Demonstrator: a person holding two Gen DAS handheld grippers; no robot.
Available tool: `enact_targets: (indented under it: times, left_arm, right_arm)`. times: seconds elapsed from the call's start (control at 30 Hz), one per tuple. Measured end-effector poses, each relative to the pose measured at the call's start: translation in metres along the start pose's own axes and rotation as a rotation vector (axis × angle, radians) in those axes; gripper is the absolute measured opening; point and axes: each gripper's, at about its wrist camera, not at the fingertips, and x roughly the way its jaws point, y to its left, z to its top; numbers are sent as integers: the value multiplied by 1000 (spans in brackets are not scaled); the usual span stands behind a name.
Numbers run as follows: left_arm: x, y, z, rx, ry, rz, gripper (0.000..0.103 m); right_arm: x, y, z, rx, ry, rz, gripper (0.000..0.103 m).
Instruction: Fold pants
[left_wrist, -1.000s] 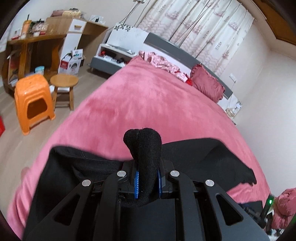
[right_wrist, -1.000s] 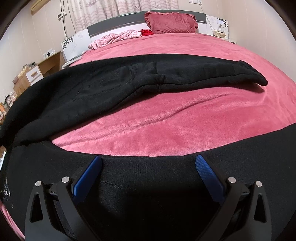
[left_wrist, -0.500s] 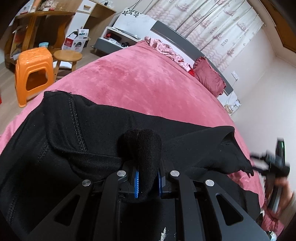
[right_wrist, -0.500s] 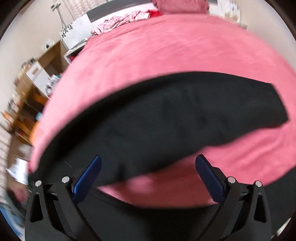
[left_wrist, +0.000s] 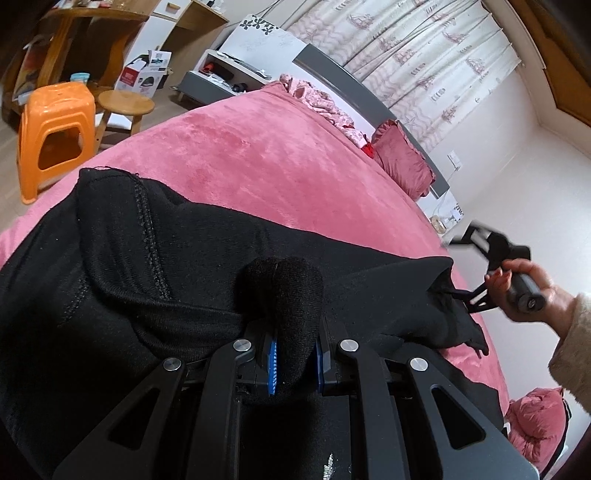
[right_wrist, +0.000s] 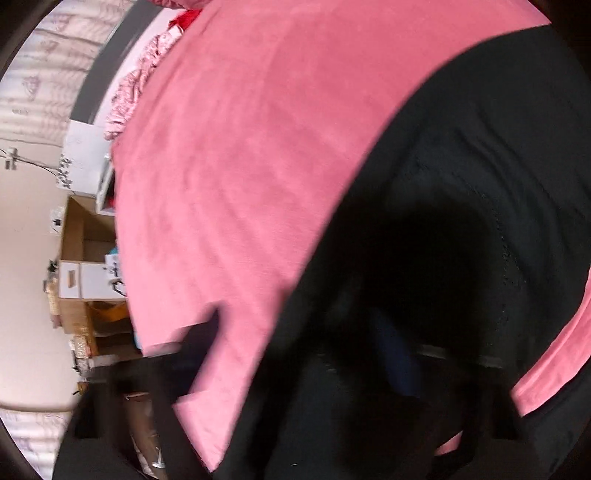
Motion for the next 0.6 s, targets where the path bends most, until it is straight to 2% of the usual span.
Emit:
enact_targets:
  times: [0.03,0.13,0.27,0.33,0.43,0.5,0.6]
  left_arm:
    - [1,1,1,-1,0,-3,13]
    - [1,2,3,-9,-3,-15,13]
    - [-14,0,15,-40,-49,-16,13]
    - [-36,-3,29,-81,-131,-58,13]
    - [-67,-17,52,-41,-233,-92,13]
    - [-81,-21,60,-25,-269,-106,13]
    - [-92,-15,62,-63,-270,-123,13]
  right_arm:
    - [2,-5,0,-11,6,-2,23]
    - [-7,-18,3,-43,-9,52,10]
    - [-35,-22,-4,-146,-24,117,9]
    - [-56,-26,-16,-208,-23,167,9]
    - [-87,-37,-35,-283,-17,241,9]
    - [-98,-42,-49,-314,-18,284,9]
    - [-117,-64,-80,-378,-22,339,10]
